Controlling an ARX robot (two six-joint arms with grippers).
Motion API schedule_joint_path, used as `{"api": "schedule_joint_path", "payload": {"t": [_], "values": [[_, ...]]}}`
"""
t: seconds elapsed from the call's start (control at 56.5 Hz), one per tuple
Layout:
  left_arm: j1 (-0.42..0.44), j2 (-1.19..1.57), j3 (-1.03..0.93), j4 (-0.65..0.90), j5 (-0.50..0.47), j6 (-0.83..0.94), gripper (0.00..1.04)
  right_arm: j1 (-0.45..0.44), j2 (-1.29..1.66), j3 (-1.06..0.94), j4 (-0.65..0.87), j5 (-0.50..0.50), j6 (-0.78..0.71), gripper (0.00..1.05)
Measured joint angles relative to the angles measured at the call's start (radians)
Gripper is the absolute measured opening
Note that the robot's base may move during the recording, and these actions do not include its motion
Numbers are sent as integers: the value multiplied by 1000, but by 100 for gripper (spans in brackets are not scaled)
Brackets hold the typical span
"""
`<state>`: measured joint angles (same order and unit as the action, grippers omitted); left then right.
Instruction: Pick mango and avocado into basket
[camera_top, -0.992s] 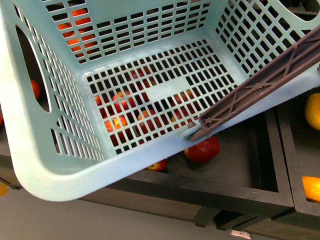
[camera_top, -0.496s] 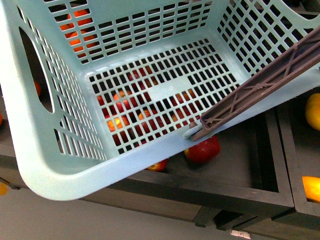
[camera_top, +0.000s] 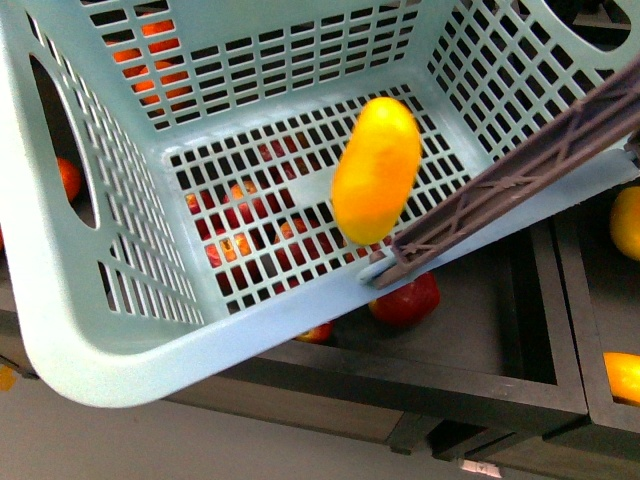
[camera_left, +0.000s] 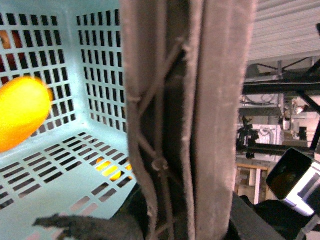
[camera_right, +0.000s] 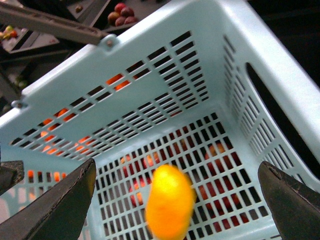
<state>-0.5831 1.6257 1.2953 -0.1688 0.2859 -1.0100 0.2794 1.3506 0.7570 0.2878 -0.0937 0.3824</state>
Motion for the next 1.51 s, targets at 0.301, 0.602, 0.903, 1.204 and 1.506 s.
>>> {"api": "schedule_joint_path", "payload": {"t": [0.301, 0.602, 0.903, 1.204, 1.506], "values": [[1, 0, 1, 0, 3, -6, 18, -89, -141, -260, 429, 280, -311, 59], [2, 0, 1, 0, 3, -5, 18, -172, -350, -519, 465, 198, -376, 2], [1, 0, 1, 0, 3, -5, 18, -275, -565, -657, 386, 99, -379, 5], [2, 0, 1, 0, 2, -4, 18, -276, -579, -661, 384, 97, -379, 66], [-12, 0, 1, 0, 29, -16, 18, -280, -580, -662, 384, 97, -379, 96]]}}
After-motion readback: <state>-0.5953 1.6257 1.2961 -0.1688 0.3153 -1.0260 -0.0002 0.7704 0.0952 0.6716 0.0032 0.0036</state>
